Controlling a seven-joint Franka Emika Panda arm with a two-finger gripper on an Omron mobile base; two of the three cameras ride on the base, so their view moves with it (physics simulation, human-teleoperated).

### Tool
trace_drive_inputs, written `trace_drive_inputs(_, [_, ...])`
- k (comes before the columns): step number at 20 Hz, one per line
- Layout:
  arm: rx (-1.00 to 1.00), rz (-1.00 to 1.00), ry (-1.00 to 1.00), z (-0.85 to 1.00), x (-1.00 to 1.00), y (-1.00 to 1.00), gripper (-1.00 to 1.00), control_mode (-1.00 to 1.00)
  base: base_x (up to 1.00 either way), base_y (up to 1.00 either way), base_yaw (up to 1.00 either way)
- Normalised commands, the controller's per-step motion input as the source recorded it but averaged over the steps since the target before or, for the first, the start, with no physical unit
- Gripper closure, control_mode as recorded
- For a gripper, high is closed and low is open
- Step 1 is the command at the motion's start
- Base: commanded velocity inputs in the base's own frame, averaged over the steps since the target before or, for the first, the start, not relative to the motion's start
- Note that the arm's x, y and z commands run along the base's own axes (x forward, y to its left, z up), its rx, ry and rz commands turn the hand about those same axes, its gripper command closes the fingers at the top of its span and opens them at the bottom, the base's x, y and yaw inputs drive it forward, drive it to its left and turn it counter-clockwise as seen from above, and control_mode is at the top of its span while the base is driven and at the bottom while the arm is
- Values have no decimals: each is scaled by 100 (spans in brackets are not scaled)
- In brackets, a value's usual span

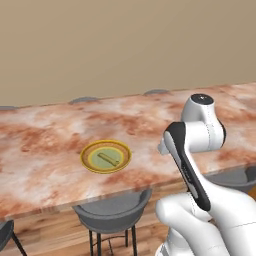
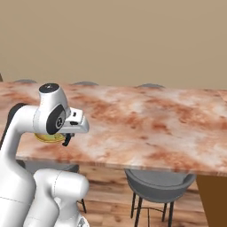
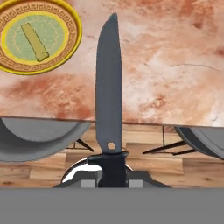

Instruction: Retrieve the butter from the fridge and place it on a plate on the dining table. Then retrieve the butter knife by the fridge and place it near the plate.

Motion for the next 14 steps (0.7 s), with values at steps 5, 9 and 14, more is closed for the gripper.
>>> trace_drive_inputs(5, [0, 0, 0, 0, 0, 0, 100, 100, 39, 38, 0])
trace_drive_inputs(9, [0, 0, 0, 0, 18, 12, 100, -100, 18, 14, 0])
trace_drive_inputs(14, [0, 0, -1, 0, 52, 9, 100, -100, 0, 0, 0])
